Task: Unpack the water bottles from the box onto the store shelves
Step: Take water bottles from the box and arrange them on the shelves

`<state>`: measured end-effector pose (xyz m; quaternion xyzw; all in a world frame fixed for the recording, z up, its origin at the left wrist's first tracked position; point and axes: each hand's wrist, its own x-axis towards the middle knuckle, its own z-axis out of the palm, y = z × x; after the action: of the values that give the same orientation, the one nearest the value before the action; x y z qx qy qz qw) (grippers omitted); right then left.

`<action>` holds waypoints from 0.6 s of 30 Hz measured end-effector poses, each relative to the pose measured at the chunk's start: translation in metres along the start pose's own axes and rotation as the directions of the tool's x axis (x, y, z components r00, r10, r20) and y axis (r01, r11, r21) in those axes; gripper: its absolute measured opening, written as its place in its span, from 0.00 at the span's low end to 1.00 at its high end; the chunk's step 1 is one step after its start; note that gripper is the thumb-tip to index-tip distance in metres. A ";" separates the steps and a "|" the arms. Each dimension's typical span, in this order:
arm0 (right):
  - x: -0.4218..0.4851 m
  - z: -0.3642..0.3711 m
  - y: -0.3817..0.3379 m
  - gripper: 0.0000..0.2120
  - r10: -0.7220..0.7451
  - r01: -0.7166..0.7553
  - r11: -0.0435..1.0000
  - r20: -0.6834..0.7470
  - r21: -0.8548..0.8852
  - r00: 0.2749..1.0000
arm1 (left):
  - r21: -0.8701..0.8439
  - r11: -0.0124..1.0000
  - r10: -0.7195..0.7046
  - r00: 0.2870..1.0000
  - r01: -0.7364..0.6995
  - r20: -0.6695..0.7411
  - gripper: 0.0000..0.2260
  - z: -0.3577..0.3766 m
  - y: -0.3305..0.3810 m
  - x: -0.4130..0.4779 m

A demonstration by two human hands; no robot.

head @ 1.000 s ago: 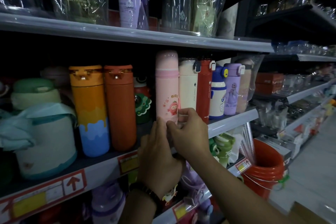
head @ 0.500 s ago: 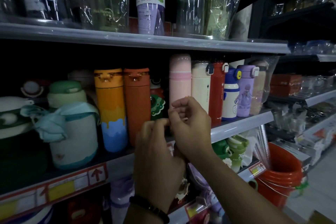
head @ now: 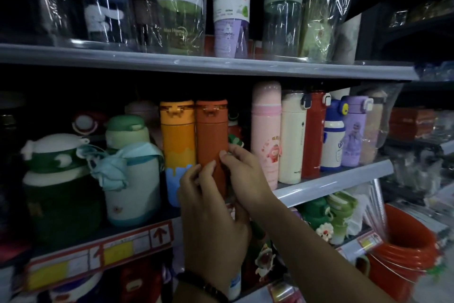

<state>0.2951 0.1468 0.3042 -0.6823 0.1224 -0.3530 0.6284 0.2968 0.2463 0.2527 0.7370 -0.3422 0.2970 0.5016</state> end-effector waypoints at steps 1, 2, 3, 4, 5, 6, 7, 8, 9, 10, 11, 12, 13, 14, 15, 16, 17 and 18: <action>0.001 -0.002 0.003 0.14 -0.005 0.005 1.000 0.002 0.014 1.000 | -0.007 1.000 -0.004 1.000 0.004 0.010 0.36 0.001 0.000 -0.001; 0.001 -0.004 0.004 0.11 -0.008 0.008 0.999 0.008 0.034 1.000 | -0.005 1.000 -0.012 1.000 0.013 0.021 0.36 0.002 0.001 -0.002; 0.000 -0.004 0.005 0.08 -0.010 0.010 0.999 0.009 0.048 1.000 | -0.001 1.000 -0.022 0.999 0.022 0.032 0.37 0.002 0.002 -0.002; 0.000 -0.004 0.006 0.06 -0.014 0.014 0.999 0.002 0.052 1.000 | -0.001 1.000 -0.031 0.999 0.031 0.041 0.38 0.003 0.002 -0.002; 0.000 -0.004 0.007 0.05 -0.018 0.019 0.999 -0.012 0.049 1.000 | -0.010 0.999 -0.035 0.998 0.035 0.046 0.39 0.003 0.003 -0.002; 0.001 -0.004 0.009 0.06 -0.024 0.025 0.999 -0.022 0.039 0.999 | -0.021 0.999 -0.037 0.998 0.038 0.048 0.40 0.003 0.002 -0.003; 0.001 -0.005 0.009 0.08 -0.032 0.033 0.999 -0.029 0.024 0.999 | -0.030 0.999 -0.040 0.998 0.041 0.048 0.41 0.004 0.002 -0.003; 0.001 -0.004 0.009 0.11 -0.041 0.042 0.999 -0.035 0.006 0.999 | -0.040 0.998 -0.045 0.998 0.047 0.048 0.42 0.004 0.002 -0.004; 0.000 -0.004 0.009 0.15 -0.047 0.047 0.999 -0.039 -0.011 0.998 | -0.051 0.997 -0.051 0.998 0.053 0.049 0.44 0.005 0.001 -0.004; -0.001 -0.003 0.010 0.20 -0.050 0.048 0.998 -0.041 -0.028 0.998 | -0.058 0.997 -0.050 0.998 0.053 0.048 0.45 0.006 0.001 -0.005; -0.002 -0.003 0.009 0.24 -0.056 0.054 0.998 -0.045 -0.044 0.997 | -0.058 0.997 -0.040 0.998 0.043 0.046 0.46 0.007 0.001 -0.005; -0.003 -0.003 0.010 0.27 -0.070 0.066 0.996 -0.053 -0.062 0.996 | -0.052 0.998 -0.030 0.999 0.032 0.045 0.46 0.009 0.001 -0.006; -0.003 -0.004 0.010 0.26 -0.084 0.079 0.994 -0.062 -0.079 0.995 | -0.049 0.998 -0.026 0.999 0.028 0.047 0.47 0.010 0.002 -0.007; -0.002 -0.006 0.011 0.23 -0.092 0.085 0.992 -0.072 -0.092 0.993 | -0.050 0.998 -0.029 0.998 0.032 0.054 0.47 0.011 0.002 -0.008; -0.001 -0.008 0.011 0.17 -0.094 0.085 0.991 -0.082 -0.106 0.992 | -0.050 0.998 -0.029 0.998 0.033 0.063 0.47 0.012 0.004 -0.008; -0.001 -0.010 0.011 0.12 -0.093 0.082 0.990 -0.086 -0.119 0.992 | -0.046 0.999 -0.026 0.997 0.030 0.071 0.47 0.012 0.005 -0.009; -0.002 -0.012 0.010 0.10 -0.090 0.078 0.988 -0.089 -0.132 0.992 | -0.040 0.999 -0.020 0.997 0.023 0.078 0.47 0.012 0.005 -0.010; -0.003 -0.014 0.011 0.11 -0.088 0.074 0.986 -0.091 -0.147 0.992 | -0.038 0.999 -0.016 0.996 0.019 0.083 0.47 0.012 0.006 -0.010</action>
<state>0.2873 0.1360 0.2926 -0.7123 0.1501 -0.4010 0.5561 0.2872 0.2357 0.2442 0.7417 -0.3618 0.2550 0.5039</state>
